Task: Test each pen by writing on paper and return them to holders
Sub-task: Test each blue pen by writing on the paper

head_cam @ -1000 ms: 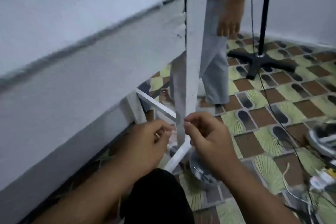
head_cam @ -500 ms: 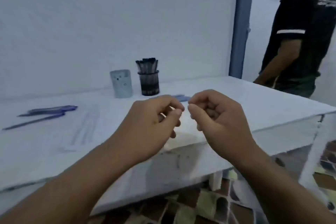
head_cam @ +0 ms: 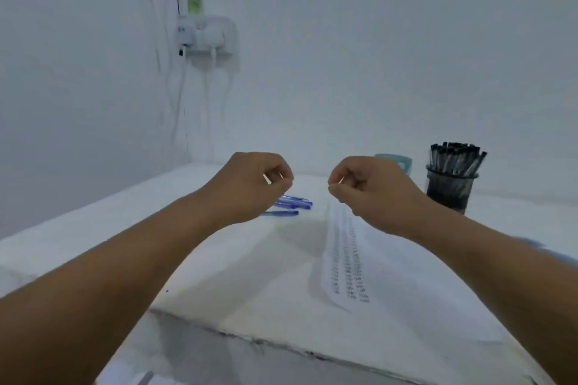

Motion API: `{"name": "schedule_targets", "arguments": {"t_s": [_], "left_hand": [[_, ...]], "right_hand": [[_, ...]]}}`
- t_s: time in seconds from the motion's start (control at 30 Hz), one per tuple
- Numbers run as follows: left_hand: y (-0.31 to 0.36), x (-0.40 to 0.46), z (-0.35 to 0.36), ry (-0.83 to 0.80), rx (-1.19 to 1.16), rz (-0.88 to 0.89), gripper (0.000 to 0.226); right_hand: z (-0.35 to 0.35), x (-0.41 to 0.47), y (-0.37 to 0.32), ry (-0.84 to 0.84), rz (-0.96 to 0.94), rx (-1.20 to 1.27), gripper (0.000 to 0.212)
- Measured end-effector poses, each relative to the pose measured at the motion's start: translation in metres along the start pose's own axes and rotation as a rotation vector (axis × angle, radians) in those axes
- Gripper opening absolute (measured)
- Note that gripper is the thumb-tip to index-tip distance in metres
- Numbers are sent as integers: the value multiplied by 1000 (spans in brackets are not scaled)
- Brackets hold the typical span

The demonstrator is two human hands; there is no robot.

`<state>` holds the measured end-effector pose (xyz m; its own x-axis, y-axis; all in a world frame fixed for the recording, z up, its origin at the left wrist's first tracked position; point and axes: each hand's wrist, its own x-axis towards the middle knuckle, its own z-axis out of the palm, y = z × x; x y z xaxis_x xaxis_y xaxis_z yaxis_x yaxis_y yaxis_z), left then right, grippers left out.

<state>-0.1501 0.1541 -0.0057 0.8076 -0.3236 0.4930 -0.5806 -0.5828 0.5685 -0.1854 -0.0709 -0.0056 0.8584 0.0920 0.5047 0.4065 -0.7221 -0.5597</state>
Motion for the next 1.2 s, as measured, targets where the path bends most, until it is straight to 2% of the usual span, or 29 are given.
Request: {"name": "schedule_targets", "arguments": {"t_s": [0.17,0.33,0.43,0.53,0.63,0.73,0.83,0.9,1.07,1.13,1.2], "left_hand": [[-63,27,6,-101,252,-8,4],[-91,53,31,-227,440,93,23],[-97,62,47,-278,462,95,23],[-94,69,53,-281,409,63,19],[-69,83,54,-131,40,45,25],[-32,103,61,15,-471,-123,31],[-10,115,71,14,-1131,-362,39],[-9,116,79,42,-1387,-428,48],[-20,108,86,168,-1595,-413,32],[-22,104,86,163,-1624,-372,22],[-24,101,88,162,-1663,-361,21]], "right_hand": [[29,36,31,-184,43,-129,11],[35,50,66,-333,63,-238,7],[38,51,84,-338,83,-219,6],[42,49,100,-281,107,-81,8],[44,50,109,-213,222,231,4],[42,53,112,-195,338,459,6],[40,53,111,-149,365,591,10],[38,51,110,-74,374,662,12],[35,51,113,96,355,734,14],[37,52,116,145,264,674,14],[40,51,118,178,109,501,11]]}}
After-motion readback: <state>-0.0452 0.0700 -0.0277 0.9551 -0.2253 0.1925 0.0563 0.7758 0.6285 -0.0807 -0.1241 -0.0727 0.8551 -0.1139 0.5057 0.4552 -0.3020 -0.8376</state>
